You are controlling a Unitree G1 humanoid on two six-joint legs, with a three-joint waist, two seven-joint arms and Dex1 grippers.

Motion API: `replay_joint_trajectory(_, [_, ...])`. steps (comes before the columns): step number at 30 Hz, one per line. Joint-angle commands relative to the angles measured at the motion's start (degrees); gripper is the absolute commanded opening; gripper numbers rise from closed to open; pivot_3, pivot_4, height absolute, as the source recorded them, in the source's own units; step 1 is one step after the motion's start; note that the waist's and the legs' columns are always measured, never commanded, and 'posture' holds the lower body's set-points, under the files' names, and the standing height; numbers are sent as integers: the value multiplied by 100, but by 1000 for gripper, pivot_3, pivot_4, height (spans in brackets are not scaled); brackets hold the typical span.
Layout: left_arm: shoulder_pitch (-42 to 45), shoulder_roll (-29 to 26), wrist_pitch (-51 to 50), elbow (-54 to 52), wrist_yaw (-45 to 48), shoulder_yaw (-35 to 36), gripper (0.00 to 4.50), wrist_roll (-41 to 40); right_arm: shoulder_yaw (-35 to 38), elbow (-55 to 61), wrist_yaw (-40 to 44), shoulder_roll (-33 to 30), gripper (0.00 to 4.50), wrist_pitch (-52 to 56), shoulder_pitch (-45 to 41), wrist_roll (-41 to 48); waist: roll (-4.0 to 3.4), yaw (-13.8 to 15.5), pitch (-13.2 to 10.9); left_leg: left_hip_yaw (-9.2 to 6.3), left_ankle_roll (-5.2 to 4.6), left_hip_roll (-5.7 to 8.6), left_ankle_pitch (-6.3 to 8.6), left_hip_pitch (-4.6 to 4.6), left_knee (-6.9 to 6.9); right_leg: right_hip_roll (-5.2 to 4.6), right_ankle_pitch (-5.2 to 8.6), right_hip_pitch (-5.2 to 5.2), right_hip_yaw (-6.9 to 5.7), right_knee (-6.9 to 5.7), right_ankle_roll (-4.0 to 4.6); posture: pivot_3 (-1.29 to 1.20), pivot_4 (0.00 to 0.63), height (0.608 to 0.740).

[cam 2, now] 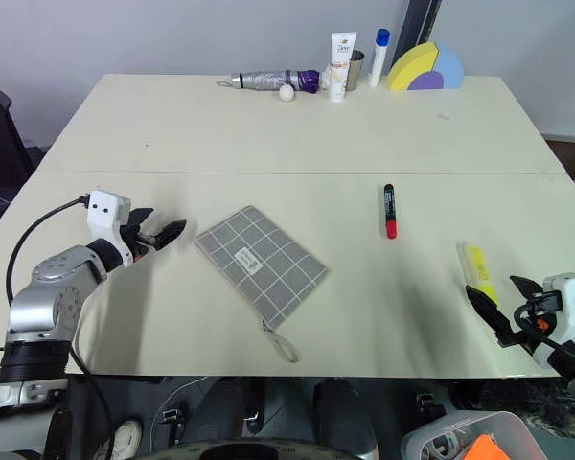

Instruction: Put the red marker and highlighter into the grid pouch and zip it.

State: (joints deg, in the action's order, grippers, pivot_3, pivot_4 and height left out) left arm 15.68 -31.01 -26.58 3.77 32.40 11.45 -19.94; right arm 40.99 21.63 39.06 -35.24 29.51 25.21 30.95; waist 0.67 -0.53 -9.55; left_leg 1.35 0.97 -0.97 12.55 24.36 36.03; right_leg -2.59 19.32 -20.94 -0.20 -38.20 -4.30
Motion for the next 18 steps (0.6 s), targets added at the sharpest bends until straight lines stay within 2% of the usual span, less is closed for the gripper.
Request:
replay_joint_trajectory(1, [-1,-51,95,-187,11,76,4490,9,63,16,20,-63,4261,-103,-1,6,0,0,0,0,0,0,0,0,0,0,0,0,0,0,0,0,150,740])
replay_joint_trajectory(9, [-120,15,68,-307,-31,105,4490,-52,-40,-75,-4,-210,4261,-29,-366,-4,-1,-11,0,0,0,0,0,-1,1,0,0,0,0,-1,0,0,150,740])
replay_joint_trajectory(18, [60,-125,224,-222,250,62,4490,-40,-356,659,-88,-355,4261,194,-884,268,1,3,0,0,0,0,0,0,5,1,0,2,0,-2,-1,0,150,740])
